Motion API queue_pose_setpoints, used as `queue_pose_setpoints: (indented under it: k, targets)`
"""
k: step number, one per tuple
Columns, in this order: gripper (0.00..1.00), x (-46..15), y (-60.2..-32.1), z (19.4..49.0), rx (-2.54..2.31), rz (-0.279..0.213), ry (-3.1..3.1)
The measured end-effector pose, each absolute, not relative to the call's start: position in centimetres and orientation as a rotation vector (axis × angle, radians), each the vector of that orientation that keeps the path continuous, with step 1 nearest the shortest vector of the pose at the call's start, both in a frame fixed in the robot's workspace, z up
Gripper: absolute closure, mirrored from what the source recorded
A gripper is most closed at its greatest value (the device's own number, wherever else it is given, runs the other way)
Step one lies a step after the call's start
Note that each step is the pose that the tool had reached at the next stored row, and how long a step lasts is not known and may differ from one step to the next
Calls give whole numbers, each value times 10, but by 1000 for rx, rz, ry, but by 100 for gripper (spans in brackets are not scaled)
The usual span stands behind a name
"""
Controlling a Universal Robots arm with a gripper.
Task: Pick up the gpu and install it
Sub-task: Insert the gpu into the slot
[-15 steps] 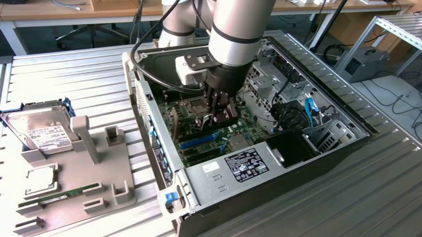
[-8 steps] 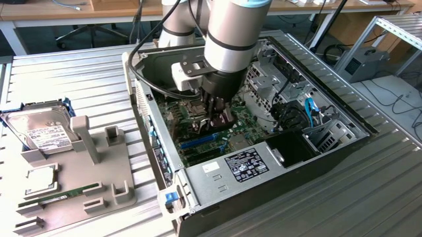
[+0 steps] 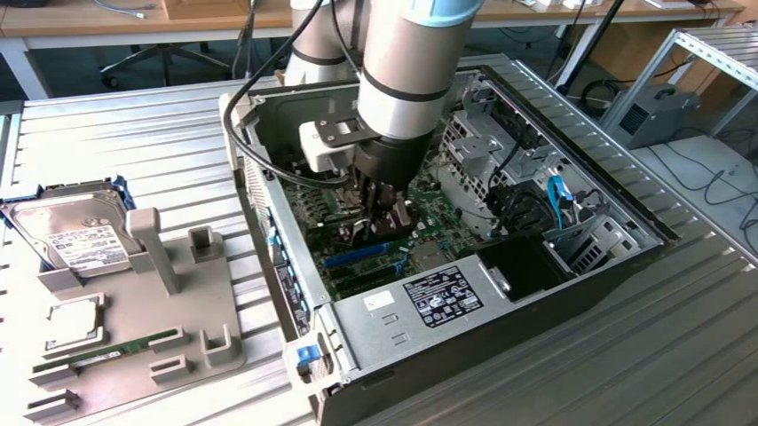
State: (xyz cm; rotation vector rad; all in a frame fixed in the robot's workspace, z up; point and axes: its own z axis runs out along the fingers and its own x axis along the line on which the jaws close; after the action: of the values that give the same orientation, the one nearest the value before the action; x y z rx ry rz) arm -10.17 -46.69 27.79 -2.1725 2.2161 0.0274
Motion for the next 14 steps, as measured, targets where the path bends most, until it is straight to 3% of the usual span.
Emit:
queue_pose_setpoints:
  k: [14]
  targets:
    - [74,-108,-462,265,-2178,16,2221]
